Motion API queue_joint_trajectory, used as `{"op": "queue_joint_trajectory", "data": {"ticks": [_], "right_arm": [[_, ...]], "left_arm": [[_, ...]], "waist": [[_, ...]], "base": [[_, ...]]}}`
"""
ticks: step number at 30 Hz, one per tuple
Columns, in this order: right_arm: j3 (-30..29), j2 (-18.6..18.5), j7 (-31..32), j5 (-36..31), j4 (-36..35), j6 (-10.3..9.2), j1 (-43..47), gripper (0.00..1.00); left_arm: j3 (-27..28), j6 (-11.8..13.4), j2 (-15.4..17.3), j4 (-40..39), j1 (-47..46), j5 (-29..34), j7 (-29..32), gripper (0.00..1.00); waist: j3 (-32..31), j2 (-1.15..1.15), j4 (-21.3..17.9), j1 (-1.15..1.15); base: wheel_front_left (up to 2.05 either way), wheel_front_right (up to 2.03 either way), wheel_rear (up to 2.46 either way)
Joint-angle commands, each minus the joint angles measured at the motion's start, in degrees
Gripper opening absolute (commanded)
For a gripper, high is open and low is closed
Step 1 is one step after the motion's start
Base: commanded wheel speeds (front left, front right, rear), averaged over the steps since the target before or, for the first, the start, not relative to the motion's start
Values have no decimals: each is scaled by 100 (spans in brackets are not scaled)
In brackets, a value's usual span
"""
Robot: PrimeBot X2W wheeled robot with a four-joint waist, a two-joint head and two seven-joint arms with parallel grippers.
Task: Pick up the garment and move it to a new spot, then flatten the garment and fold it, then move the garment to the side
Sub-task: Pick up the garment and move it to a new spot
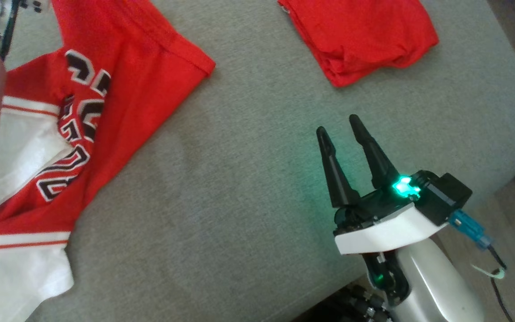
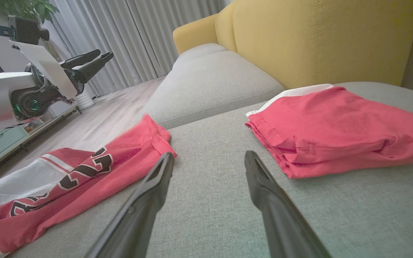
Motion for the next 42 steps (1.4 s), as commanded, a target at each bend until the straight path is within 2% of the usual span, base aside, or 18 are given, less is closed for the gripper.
{"op": "queue_joint_trajectory", "data": {"ticks": [1,8,13,19,24,28,33,38,42], "right_arm": [[28,-15,-61,-25,-167,39,-68,100],[-281,-15,-61,-225,-85,39,-98,100],[-671,-15,-61,-449,1,39,-39,100],[-1234,-15,-61,-717,136,39,153,100],[-1531,-15,-61,-890,277,39,345,100],[-1651,-15,-61,-1006,371,39,473,100],[-1748,-15,-61,-1057,449,39,604,100],[-1808,-15,-61,-1125,541,39,625,100],[-2037,-15,-61,-1345,778,39,461,100]], "left_arm": [[142,15,35,-82,-335,-50,-142,100],[270,-115,-308,-263,-39,-349,-349,100],[522,-93,-433,-1122,645,-573,-364,100],[858,86,-493,-2383,2108,-809,-365,100],[1017,288,-498,-3103,3209,-924,-366,100],[1254,626,-500,-3846,4333,-969,-366,100],[1488,957,-764,-4541,5646,-959,-366,100],[1629,1027,-1042,-4811,6210,-860,-366,100],[1633,930,-1145,-4866,6223,-701,-366,100]], "waist": [[-30,0,117,0],[-288,0,688,0],[-623,0,1340,0],[-1117,0,2154,0],[-1380,0,2553,0],[-1526,0,2742,0],[-1657,0,2880,0],[-1686,0,2972,0],[-1574,0,3062,0]], "base": [[0,0,0],[0,0,0],[0,0,0],[0,0,0],[0,0,0],[0,0,0],[0,0,0],[0,0,0],[0,0,0]]}}
